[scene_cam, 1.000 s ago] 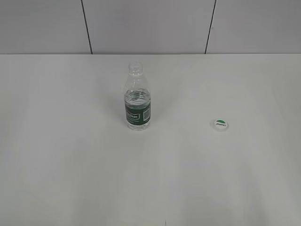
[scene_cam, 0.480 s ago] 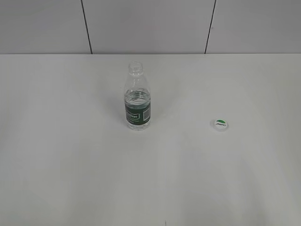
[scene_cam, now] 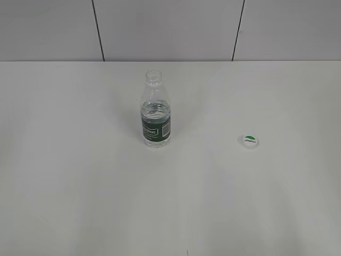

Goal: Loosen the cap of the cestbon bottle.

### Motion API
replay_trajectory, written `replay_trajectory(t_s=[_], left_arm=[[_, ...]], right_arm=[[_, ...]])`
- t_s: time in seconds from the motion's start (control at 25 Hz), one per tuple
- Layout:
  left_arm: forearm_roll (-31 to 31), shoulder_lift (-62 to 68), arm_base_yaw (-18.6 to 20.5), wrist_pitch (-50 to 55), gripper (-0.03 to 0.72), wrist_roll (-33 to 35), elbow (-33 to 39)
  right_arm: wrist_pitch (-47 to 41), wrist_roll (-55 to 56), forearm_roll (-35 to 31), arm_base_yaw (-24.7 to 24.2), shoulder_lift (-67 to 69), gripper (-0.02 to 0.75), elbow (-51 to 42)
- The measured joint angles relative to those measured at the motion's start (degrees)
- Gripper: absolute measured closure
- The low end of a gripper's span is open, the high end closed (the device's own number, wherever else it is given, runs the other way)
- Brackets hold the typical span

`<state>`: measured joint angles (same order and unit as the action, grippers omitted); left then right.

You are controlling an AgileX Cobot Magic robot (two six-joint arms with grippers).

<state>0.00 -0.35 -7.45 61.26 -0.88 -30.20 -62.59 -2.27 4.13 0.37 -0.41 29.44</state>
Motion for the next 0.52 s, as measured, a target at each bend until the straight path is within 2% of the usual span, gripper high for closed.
replay_trajectory(t_s=[0.52], left_arm=[[0.0,0.0,0.0,0.0,0.445,0.0,0.0]], right_arm=[[0.0,0.0,0.0,0.0,0.0,0.267,0.0]])
